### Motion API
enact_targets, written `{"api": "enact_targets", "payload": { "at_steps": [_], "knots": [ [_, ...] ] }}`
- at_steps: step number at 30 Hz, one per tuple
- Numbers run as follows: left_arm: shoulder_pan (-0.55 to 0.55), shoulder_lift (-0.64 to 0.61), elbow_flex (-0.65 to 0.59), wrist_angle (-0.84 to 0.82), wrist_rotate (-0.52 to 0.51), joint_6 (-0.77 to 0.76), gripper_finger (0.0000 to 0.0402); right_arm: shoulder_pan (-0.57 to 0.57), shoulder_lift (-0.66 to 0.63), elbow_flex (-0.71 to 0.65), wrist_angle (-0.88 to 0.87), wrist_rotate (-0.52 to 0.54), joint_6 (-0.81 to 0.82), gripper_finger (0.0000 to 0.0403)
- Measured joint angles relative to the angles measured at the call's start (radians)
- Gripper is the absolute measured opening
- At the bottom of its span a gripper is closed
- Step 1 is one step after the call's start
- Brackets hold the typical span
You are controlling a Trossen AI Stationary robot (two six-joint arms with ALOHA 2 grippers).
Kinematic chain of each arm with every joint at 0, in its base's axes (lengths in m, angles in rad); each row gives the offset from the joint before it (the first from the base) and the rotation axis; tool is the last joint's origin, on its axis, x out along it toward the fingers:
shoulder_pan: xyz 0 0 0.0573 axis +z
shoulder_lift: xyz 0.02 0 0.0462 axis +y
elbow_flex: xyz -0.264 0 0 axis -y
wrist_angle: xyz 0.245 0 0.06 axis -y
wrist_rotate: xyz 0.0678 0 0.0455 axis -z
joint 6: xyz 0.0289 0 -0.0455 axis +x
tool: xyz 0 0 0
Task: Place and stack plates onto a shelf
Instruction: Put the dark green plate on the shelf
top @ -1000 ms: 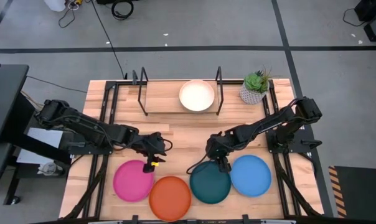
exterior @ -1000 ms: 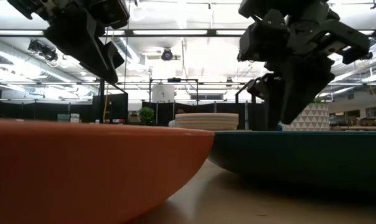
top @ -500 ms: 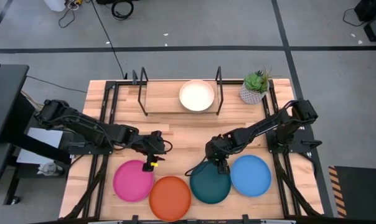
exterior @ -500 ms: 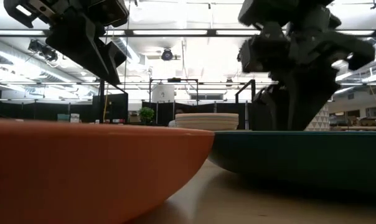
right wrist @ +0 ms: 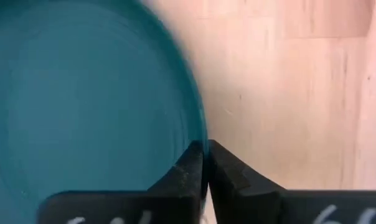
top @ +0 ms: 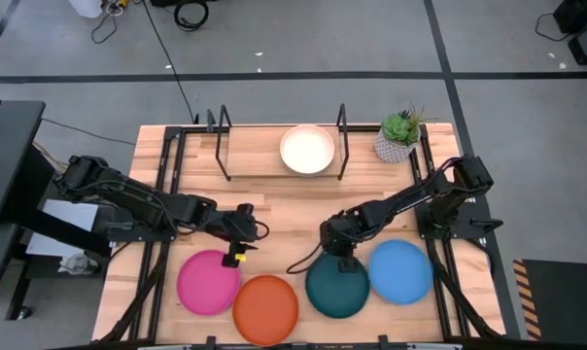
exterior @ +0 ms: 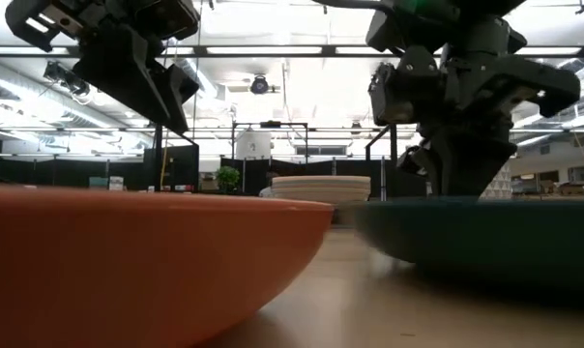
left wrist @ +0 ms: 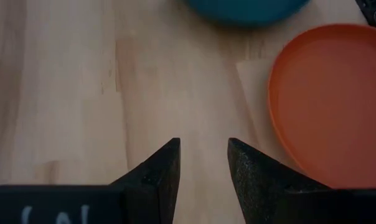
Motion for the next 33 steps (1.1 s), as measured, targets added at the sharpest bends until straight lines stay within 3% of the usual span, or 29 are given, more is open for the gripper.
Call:
{"api": "enact_targets", "payload": {
  "at_steps": [9, 19, 25, 33],
  "knots": [
    [-0.039, 0.033, 0.0, 0.139, -0.214, 0.475, 0.0144, -0.175, -0.062, 0.026, -0.037, 0.024, -0.068, 0.0013],
    [-0.099, 0.194, 0.0, 0.347, -0.56, 0.928, 0.022, -0.399, -0.099, 0.028, 0.004, -0.231, -0.126, 0.0013],
    [-0.097, 0.293, 0.0, 0.523, -0.595, 1.138, 0.0254, -0.418, -0.099, 0.028, 0.067, -0.278, -0.103, 0.0013],
    [-0.097, 0.343, 0.0, 0.674, -0.569, 1.254, 0.0243, -0.417, -0.099, 0.028, 0.097, -0.295, -0.096, 0.0014]
  ]
}}
